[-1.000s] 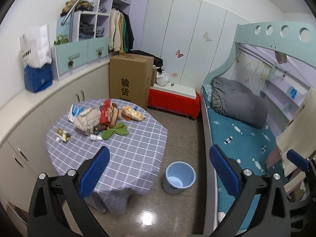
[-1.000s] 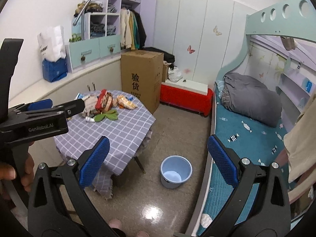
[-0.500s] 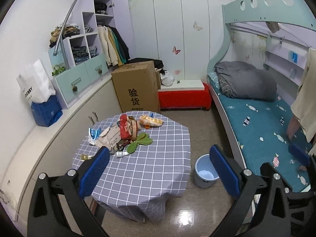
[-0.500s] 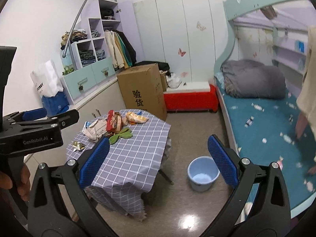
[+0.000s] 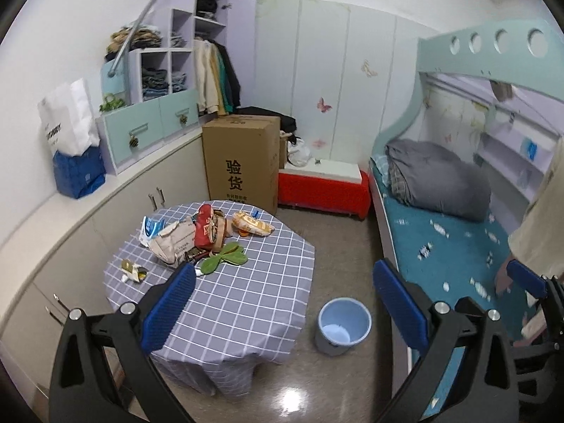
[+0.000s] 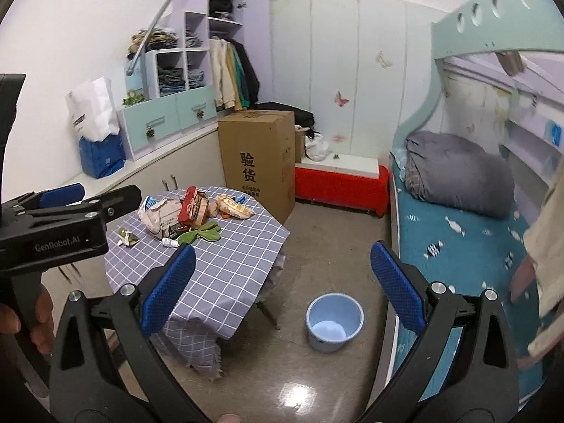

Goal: Collect trash
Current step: 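Move both tools toward the checkered table with the trash, then close the left gripper on the beige paper bag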

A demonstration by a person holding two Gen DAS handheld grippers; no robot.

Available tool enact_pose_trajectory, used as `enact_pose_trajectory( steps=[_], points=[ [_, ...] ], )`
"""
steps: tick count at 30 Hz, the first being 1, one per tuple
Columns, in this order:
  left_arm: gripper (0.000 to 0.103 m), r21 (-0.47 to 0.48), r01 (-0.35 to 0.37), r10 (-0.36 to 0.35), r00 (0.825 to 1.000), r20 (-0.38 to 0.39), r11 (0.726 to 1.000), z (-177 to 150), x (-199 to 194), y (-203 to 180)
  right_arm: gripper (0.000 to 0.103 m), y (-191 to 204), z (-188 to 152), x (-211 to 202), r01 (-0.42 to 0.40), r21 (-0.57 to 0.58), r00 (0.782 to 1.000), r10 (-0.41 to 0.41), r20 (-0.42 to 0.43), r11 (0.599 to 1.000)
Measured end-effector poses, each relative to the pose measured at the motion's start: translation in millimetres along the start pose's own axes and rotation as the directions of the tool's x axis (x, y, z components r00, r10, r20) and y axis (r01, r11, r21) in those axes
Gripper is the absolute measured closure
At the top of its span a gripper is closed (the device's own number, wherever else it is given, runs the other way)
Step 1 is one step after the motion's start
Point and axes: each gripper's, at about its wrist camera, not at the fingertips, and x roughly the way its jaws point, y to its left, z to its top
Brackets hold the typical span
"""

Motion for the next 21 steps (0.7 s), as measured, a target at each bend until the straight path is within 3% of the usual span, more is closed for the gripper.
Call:
enact_pose_trajectory(
  steps=[3, 11, 17, 21],
  points=[
    [0.004, -0.030, -0.009, 0.008, 0.999, -0.039, 1.000, -12, 13, -3, 0.006, -2, -6, 10, -0.003, -0.043, 1.000, 0.002, -0.023, 0.999],
    [0.004, -0.063, -0.044, 0.035, 0.989, -0.140, 0.997, -19, 53, 20, 0.006, 5, -9, 54, -0.074, -0.029, 0.990, 0.070, -0.125, 0.997],
    [0.004, -0.083, -0.115, 0.096, 0.973, -0.208, 0.990, -13, 106, 83, 0.006, 39, 0, 124, -0.114, -0.020, 0.977, 0.109, -0.181, 0.993],
    [0.004, -0.089, -0.132, 0.100, 0.951, -0.293, 0.987, -8, 168, 146, 0.006, 69, 10, 187, -0.114, 0.010, 0.966, 0.113, -0.231, 0.993]
  ],
)
